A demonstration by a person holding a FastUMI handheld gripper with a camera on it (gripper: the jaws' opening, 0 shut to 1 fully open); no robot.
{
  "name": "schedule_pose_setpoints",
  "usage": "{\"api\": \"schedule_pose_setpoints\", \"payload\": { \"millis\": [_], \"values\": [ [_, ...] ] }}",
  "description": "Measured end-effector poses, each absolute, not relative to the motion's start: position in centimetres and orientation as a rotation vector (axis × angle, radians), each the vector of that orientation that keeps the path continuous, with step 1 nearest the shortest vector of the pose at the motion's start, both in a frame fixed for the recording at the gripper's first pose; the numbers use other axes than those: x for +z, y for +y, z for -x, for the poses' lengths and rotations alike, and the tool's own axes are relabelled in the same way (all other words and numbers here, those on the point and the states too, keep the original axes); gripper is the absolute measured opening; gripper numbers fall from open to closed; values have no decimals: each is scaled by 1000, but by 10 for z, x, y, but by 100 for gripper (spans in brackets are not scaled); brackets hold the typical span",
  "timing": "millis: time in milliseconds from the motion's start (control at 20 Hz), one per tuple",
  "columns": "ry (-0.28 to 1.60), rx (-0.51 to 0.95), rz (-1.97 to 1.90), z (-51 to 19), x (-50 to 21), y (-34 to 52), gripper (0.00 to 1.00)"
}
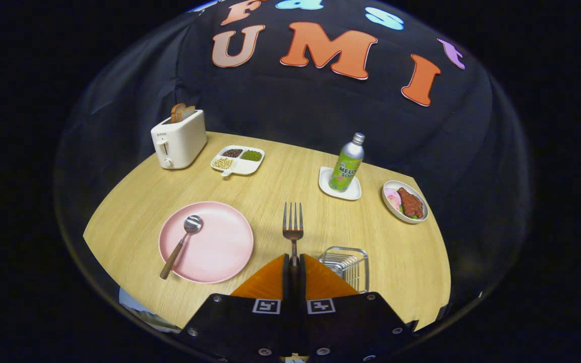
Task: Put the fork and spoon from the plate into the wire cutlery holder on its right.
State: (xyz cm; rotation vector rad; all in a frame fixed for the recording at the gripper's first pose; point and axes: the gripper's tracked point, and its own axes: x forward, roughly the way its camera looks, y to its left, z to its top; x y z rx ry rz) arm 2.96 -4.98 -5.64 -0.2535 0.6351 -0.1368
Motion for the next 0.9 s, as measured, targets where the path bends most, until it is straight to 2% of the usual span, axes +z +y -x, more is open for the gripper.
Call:
{"api": "schedule_pose_setpoints", "payload": {
  "millis": [550, 900],
  "values": [
    [892, -166, 285, 15, -62, -107, 5],
    [1023, -161, 230, 0, -81, -114, 5]
  ]
}}
